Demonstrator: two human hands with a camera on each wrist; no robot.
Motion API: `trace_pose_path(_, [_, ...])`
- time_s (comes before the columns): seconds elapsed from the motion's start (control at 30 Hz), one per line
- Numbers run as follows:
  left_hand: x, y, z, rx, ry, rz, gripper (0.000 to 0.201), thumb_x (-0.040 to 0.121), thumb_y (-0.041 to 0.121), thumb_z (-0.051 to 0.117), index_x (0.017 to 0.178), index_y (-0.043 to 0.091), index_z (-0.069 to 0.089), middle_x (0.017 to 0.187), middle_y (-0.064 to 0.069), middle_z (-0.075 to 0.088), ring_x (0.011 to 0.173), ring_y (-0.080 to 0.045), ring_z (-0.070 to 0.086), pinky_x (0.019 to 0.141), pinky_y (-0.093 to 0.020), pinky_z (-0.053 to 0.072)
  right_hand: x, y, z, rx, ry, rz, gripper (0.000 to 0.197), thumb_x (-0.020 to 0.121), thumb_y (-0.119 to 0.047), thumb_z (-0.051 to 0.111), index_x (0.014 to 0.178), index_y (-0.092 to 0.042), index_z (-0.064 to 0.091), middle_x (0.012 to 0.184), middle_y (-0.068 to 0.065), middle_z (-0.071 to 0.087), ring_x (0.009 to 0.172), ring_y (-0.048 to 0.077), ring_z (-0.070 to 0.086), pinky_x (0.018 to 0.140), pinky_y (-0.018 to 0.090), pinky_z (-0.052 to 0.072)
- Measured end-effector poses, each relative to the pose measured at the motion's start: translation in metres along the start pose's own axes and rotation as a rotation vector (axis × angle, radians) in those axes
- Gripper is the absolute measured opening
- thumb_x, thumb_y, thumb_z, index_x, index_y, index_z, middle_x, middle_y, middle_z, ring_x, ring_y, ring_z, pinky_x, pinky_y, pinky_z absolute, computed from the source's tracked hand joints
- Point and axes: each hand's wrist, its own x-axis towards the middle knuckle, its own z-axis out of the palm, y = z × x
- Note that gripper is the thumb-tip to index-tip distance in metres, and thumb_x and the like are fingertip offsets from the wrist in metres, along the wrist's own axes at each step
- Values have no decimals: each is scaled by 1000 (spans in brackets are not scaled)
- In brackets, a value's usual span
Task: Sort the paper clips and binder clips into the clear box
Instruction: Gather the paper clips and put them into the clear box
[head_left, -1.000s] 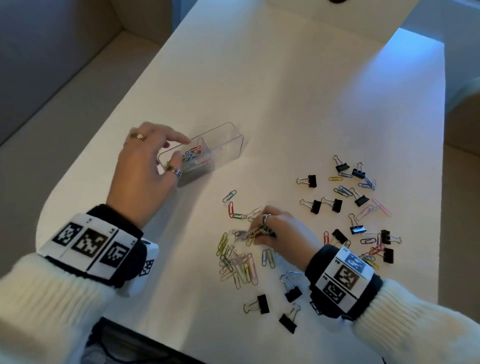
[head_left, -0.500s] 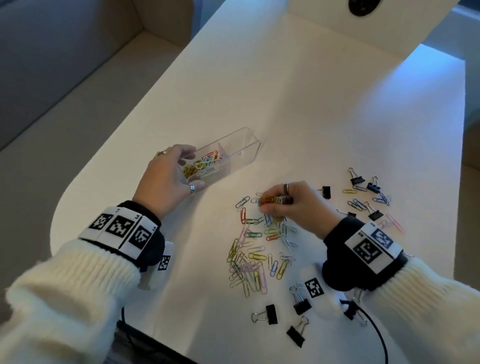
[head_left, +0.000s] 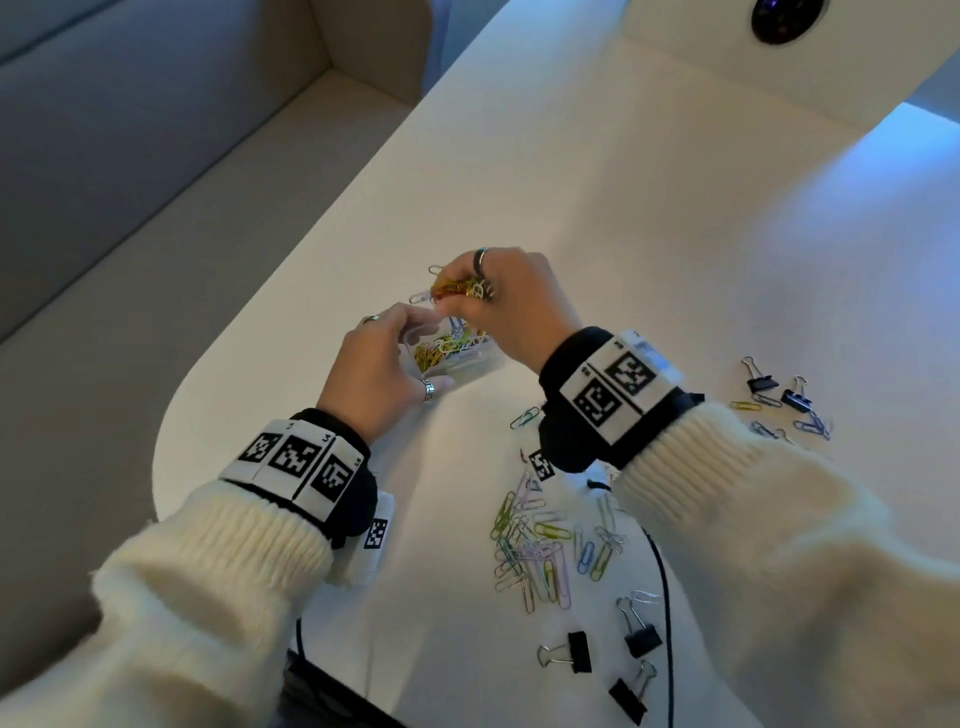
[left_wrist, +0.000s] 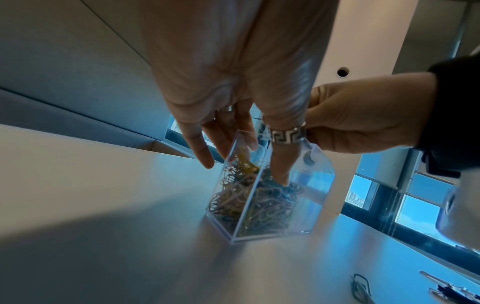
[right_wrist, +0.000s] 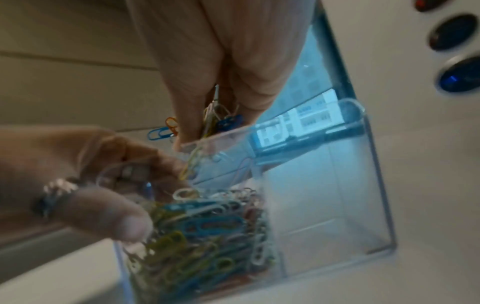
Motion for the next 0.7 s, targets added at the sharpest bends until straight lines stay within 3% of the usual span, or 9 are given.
trace_pose_path(0.07, [0, 1, 0, 17, -1, -18, 56, 60, 9, 83, 110, 10, 57, 96, 5, 58, 94, -15, 54, 86, -26, 44, -4, -2, -1, -130, -97, -42, 15, 80, -15, 68, 95, -13, 71, 84, -4, 65, 71, 4, 50, 60, -7, 32])
trace_pose_path(0.17, [-1, 0, 0, -12, -1, -21, 53, 61, 8, 82, 108, 13, 59, 89, 12, 55, 92, -15, 53, 88, -30, 44, -7, -1, -8, -303, -301, -80, 20, 83, -28, 65, 101, -20, 69, 91, -6, 70, 77, 6, 56, 66, -2, 35])
trace_pose_path(0.27, [-2, -1, -1, -38, -2, -25, 54, 61, 8, 81, 109, 14, 59, 94, 9, 58, 96, -17, 55, 89, -32, 45, -6, 0, -17, -329, -400, -67, 29, 79, -42, 66, 105, -29, 64, 92, -15, 69, 86, 8, 60, 89, 28, 46])
trace_pose_path(0.33, [-1, -1, -1, -34, -7, -25, 55, 61, 9, 81, 111, 15, 59, 96, 6, 59, 100, -19, 56, 90, -35, 46, -7, -1, -22, -371, -433, -88, 31, 77, -41, 68, 105, -31, 61, 85, -18, 63, 83, 9, 57, 88, 38, 47])
trace_pose_path(0.4, [-1, -1, 0, -23, -10, -27, 54, 62, 9, 81, 110, 14, 58, 99, 3, 61, 100, -21, 55, 90, -38, 46, -9, -1, -23, -357, -426, -136, 33, 76, -35, 70, 106, -30, 59, 89, -15, 61, 84, 12, 57, 85, 38, 49])
trace_pose_path(0.5, [0, -2, 0, -19, -9, -41, 53, 61, 10, 82, 109, 10, 57, 104, -6, 64, 101, -26, 55, 90, -42, 46, -11, 0, -17, -293, -396, -204, 43, 72, -25, 74, 112, -25, 56, 108, -8, 55, 86, 9, 59, 72, 3, 39])
trace_pose_path(0.53, [1, -2, 0, -18, -9, -45, 53, 61, 10, 82, 108, 10, 57, 104, -6, 64, 101, -26, 55, 89, -43, 46, -11, 1, -15, -312, -405, -216, 46, 72, -22, 74, 114, -21, 55, 113, -4, 53, 87, 10, 58, 67, 1, 35])
trace_pose_path(0.63, [0, -2, 1, -27, -9, -43, 54, 61, 9, 82, 109, 10, 57, 103, -3, 63, 102, -25, 55, 90, -43, 47, -11, 2, -16, -258, -399, -178, 42, 74, -17, 73, 113, -20, 57, 115, -1, 55, 91, 11, 60, 75, 1, 39])
trace_pose_path(0.7, [0, -1, 0, -36, -6, -35, 56, 60, 8, 82, 111, 11, 58, 103, 1, 62, 102, -23, 55, 90, -41, 47, -13, 4, -21, -169, -344, -154, 35, 74, -12, 71, 105, -23, 59, 110, -3, 58, 89, 13, 64, 86, 26, 50])
